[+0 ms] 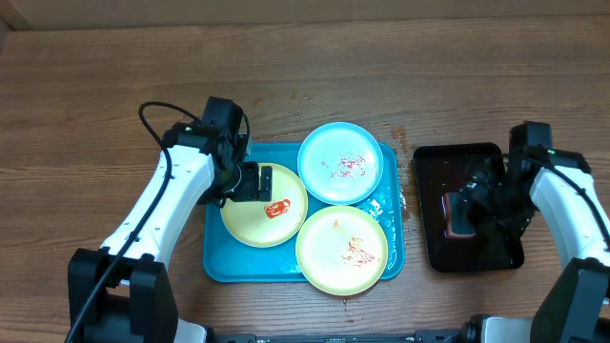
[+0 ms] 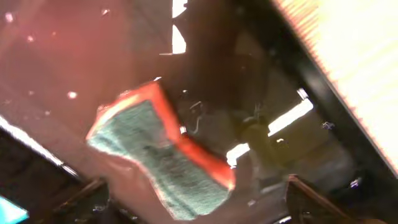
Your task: Clean dirty plates on tray and stack at the side
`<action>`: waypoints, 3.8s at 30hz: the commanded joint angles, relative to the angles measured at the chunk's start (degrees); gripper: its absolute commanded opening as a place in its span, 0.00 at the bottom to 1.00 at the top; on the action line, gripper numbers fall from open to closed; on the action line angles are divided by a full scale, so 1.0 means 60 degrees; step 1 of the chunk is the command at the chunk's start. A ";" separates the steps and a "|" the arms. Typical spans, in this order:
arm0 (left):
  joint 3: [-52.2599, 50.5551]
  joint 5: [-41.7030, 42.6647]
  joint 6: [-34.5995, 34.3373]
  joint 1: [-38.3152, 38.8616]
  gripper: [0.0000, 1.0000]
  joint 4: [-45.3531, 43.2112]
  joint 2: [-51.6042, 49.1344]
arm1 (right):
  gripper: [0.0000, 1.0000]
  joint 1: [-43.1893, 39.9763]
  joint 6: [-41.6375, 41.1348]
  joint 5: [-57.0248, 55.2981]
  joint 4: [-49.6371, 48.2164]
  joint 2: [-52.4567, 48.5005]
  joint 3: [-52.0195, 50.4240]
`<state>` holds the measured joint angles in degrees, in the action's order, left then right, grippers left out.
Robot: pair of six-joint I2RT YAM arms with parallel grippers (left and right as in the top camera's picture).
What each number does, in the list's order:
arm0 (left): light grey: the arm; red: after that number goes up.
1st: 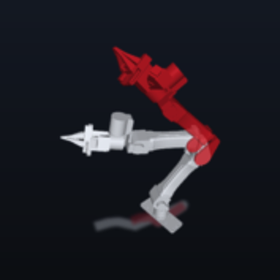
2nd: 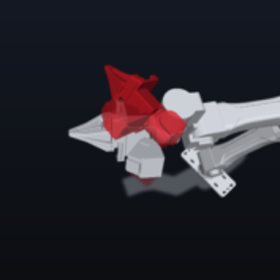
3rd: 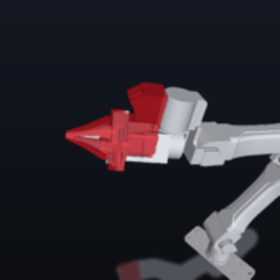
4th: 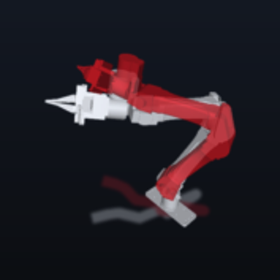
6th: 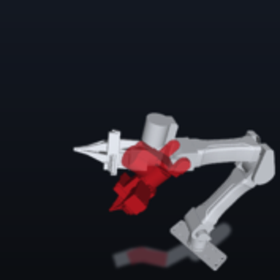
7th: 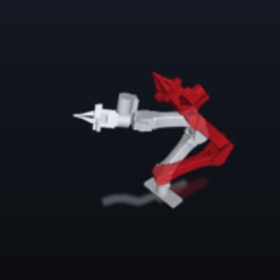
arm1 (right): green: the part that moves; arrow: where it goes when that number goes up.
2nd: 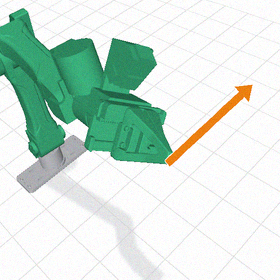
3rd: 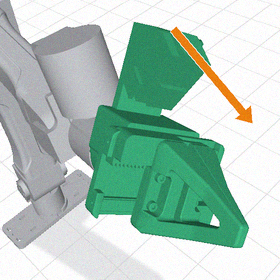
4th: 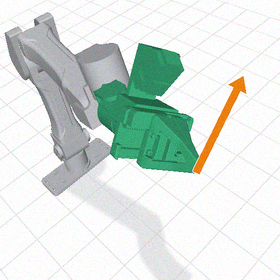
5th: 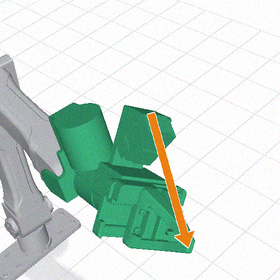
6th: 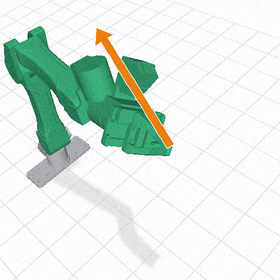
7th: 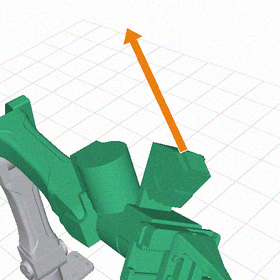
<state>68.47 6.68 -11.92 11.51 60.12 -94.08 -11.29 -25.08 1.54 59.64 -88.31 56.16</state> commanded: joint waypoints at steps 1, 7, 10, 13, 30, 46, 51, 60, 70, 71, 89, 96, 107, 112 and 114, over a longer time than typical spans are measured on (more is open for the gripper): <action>0.0178 0.0182 0.0208 -0.0040 1.00 -0.0084 0.0076 | 0.66 0.0124 -0.0025 -0.0208 -0.0109 0.0062 -0.0146; 0.0178 0.0175 0.0321 -0.0040 1.00 -0.0098 0.0076 | 0.65 0.0382 0.0302 0.0353 -0.0973 -0.0004 -0.0991; 0.0178 0.0178 0.0357 -0.0040 1.00 -0.0098 0.0076 | 0.66 0.0382 0.0481 0.0550 -0.1453 -0.0069 -0.1446; 0.0178 0.0178 0.0357 -0.0040 1.00 -0.0127 0.0076 | 0.55 0.0382 0.0787 0.0798 -0.1756 -0.0073 -0.1614; 0.0178 0.0178 0.0353 -0.0040 1.00 -0.0222 0.0076 | 0.38 0.0382 0.1945 0.2058 -0.3373 -0.0073 -0.1614; 0.0178 0.0178 0.0350 -0.0040 1.00 -0.0248 0.0076 | 0.04 0.0382 0.1636 0.2051 -0.3402 -0.0073 -0.2594; 0.0178 0.0324 0.0346 -0.0040 0.49 -0.0244 0.0076 | 0.04 0.0382 0.1610 0.2047 -0.3315 -0.0069 -0.2441; 0.0182 -0.0138 0.0339 -0.0062 0.04 -0.0055 0.0076 | 0.04 0.0382 0.1610 0.2051 -0.2255 -0.0069 -0.1144; 0.0149 -0.0747 0.0280 -0.1049 0.64 0.0295 -0.0219 | 0.04 0.0382 0.1719 0.2273 -0.2135 -0.0069 -0.1035; 0.0149 -0.0674 0.0306 -0.1180 0.63 0.0255 -0.0226 | 0.04 0.0382 0.1741 0.2339 -0.2135 -0.0069 -0.1035; -0.1832 0.1534 0.1512 -0.2124 0.50 -0.1639 -0.0739 | 0.04 0.0382 0.1763 0.2466 -0.2135 -0.0069 -0.1035; -0.2193 0.1330 0.1344 -0.2546 0.48 -0.2175 -0.0951 | 0.04 0.0382 0.1767 0.2517 -0.2127 -0.0069 -0.1035; -0.2226 0.1370 0.1344 -0.2685 0.13 -0.2557 -0.0991 | 0.04 0.0382 0.1763 0.2517 -0.2127 -0.0069 -0.1035; -0.2226 0.1399 0.1344 -0.2681 0.04 -0.2659 -0.0991 | 0.04 0.0382 0.1763 0.2517 -0.2131 -0.0069 -0.1035; -0.2226 0.1399 0.1348 -0.2681 0.04 -0.2688 -0.0991 | 0.04 0.0382 0.1759 0.2517 -0.2127 -0.0069 -0.1035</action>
<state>55.53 14.61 -3.86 -4.38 44.60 -99.44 -9.28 -14.90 16.12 47.13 -88.68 48.53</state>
